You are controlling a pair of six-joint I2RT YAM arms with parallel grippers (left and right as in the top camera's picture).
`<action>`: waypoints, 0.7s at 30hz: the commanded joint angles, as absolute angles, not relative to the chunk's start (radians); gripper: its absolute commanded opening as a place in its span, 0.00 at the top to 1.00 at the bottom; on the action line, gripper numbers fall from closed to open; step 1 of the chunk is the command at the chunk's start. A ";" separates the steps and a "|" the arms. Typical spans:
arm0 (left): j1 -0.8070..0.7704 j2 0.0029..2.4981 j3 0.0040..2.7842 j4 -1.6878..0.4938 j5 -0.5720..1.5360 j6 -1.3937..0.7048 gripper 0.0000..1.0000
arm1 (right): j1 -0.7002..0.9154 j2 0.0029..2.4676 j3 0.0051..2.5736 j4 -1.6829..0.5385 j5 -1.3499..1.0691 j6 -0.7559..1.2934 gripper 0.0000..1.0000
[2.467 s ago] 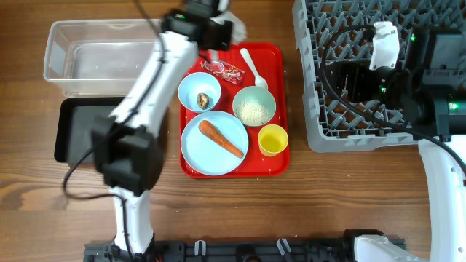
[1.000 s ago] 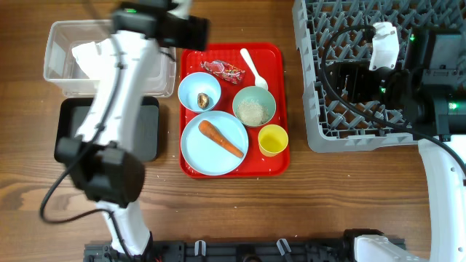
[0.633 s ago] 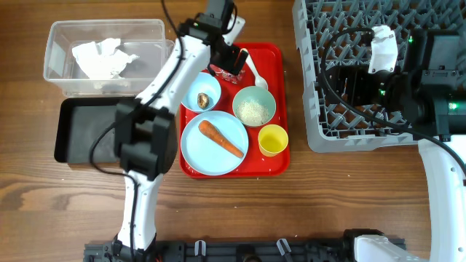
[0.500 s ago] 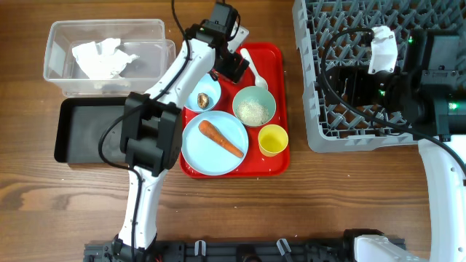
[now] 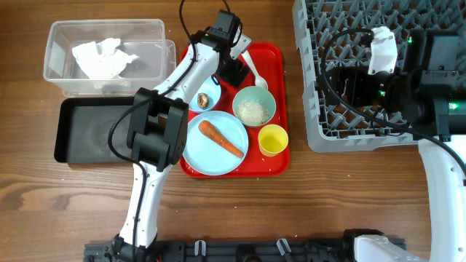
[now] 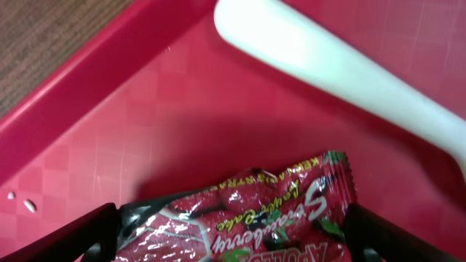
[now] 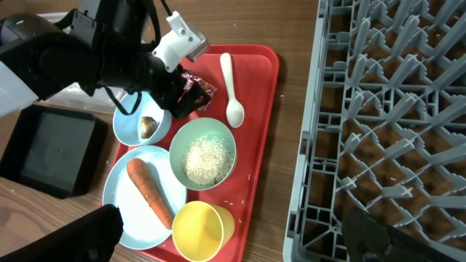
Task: Sort waste into correct bins and load items into the dishwasher rack
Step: 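Reach the left gripper to the red candy wrapper and grasp it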
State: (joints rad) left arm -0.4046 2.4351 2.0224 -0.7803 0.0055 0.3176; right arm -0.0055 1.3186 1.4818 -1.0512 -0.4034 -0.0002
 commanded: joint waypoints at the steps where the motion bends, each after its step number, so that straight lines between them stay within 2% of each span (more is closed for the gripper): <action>1: -0.399 2.478 2.023 -0.768 0.018 0.337 0.06 | -0.009 1.326 1.497 -1.052 -0.419 0.005 0.00; 8: -0.402 2.521 2.022 -0.763 0.018 0.337 0.37 | -0.009 1.326 1.497 -1.052 -0.419 0.003 0.00; 11: -0.403 2.522 2.022 -0.762 0.018 0.337 0.58 | -0.009 1.326 1.497 -1.051 -0.419 0.002 0.00; 18: -0.403 2.522 2.022 -0.754 0.017 0.337 0.93 | -0.009 1.326 1.497 -1.051 -0.419 0.002 0.01; 21: -0.403 2.522 2.022 -0.743 0.017 0.337 0.96 | -0.009 1.326 1.497 -1.051 -0.419 0.002 0.00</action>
